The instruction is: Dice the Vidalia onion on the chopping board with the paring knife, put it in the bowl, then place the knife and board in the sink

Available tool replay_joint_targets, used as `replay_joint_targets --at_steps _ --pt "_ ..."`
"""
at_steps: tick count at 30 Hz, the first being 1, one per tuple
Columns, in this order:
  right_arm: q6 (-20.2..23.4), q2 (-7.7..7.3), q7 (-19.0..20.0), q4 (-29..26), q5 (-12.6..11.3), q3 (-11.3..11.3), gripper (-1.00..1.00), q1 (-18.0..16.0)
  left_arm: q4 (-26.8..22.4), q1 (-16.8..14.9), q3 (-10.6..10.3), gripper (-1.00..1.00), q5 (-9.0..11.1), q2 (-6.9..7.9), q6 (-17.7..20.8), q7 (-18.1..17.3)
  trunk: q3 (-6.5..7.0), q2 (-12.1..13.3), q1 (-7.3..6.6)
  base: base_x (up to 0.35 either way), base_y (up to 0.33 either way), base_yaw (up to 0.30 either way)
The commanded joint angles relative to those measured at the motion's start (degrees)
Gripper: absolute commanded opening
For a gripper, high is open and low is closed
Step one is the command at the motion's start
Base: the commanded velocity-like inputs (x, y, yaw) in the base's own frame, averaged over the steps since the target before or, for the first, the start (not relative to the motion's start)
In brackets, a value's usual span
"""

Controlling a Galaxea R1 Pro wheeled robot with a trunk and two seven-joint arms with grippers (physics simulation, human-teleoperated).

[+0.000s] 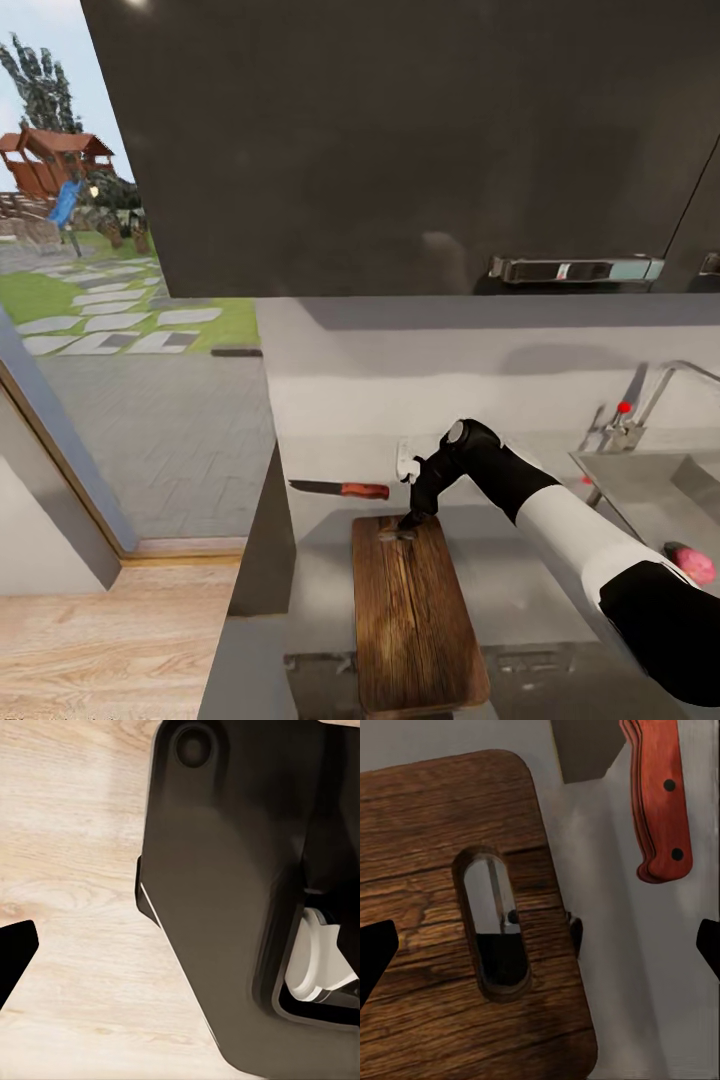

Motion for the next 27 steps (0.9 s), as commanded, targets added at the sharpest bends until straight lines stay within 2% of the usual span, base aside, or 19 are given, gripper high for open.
replay_joint_targets --at_steps 1,3,8,21,27 --pt "0.43 -0.03 -0.40 0.13 -0.06 0.21 1.00 -0.05 0.10 -0.04 0.06 1.00 0.38 -0.01 -0.31 -0.05 -0.19 -0.12 0.03 0.000 0.000 0.000" --pt "-0.30 0.00 -1.96 1.01 -0.07 0.16 1.00 -0.05 0.10 -0.04 0.06 1.00 0.38 0.01 -0.31 -0.05 -0.33 -0.12 0.03 0.000 0.000 0.000" --pt "-2.02 -0.08 -2.90 1.56 -0.08 0.11 1.00 -0.05 0.10 -0.04 0.06 1.00 0.38 0.02 -0.31 -0.05 -0.47 -0.12 0.03 0.000 0.000 0.000" --pt "-3.44 -0.52 -3.13 1.71 -0.08 -0.03 1.00 -0.05 0.10 -0.04 0.06 1.00 0.38 -0.02 -0.31 -0.05 -0.50 -0.12 0.03 0.000 0.000 0.000" --pt "-3.73 -1.17 -2.83 1.69 -0.18 -0.16 1.00 -0.05 0.10 -0.04 0.06 1.00 0.38 -0.06 -0.31 -0.03 -0.50 -0.12 0.03 0.000 0.000 0.000"
